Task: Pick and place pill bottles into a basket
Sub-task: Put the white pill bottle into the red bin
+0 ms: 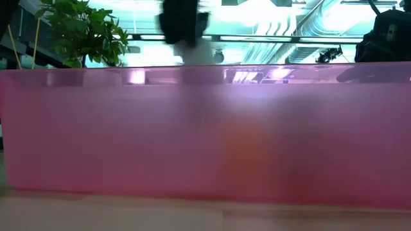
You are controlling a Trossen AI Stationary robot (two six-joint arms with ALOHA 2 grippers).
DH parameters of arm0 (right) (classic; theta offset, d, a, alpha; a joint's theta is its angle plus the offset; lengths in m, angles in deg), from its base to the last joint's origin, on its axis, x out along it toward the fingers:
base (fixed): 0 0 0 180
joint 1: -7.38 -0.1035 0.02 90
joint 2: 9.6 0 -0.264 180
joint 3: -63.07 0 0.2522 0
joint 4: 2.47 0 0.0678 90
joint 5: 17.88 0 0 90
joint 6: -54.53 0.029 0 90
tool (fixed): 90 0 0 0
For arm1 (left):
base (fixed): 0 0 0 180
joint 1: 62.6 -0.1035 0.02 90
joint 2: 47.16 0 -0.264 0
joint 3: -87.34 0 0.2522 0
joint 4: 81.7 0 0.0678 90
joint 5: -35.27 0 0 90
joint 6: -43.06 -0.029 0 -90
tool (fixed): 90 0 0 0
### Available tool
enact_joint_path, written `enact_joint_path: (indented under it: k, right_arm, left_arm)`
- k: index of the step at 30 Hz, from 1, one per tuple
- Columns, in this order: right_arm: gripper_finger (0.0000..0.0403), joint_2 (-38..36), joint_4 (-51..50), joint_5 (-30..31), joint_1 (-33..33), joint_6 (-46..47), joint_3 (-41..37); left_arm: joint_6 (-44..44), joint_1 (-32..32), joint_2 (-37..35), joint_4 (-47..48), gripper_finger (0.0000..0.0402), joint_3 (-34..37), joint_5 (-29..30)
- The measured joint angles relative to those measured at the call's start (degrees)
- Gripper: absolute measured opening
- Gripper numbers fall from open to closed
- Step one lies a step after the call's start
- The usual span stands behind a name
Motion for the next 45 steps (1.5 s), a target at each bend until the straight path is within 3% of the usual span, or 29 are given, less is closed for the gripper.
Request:
enact_joint_path:
  k: [7, 14, 33, 39, 45]
  right_arm:
    - [0.0140, 0.5, 0.0, -5.9, 0.0, -0.2, 0.0]
    - [0.0140, 1.1, 0.0, -9.0, 0.0, -1.4, 0.0]
    - [0.0140, 1.6, -0.3, -8.5, 0.0, -4.7, 0.0]
    - [0.0140, 1.5, -0.3, -6.8, 0.0, -5.2, 0.0]
    - [0.0140, 1.5, -0.3, -6.7, 0.0, -5.3, 0.0]
  left_arm:
    - [4.0, 1.0, 5.3, -0.1, 0.0191, -0.1, -1.9]
    - [8.3, 0.6, 5.8, -1.6, 0.0190, -0.9, -0.9]
    - [9.8, -1.8, 5.9, -1.4, 0.0190, -3.1, -3.2]
    - [10.0, -2.6, 5.9, -5.8, 0.0190, -3.8, -3.1]
    - [9.5, -2.6, 5.9, -3.1, 0.0190, -3.8, -3.0]
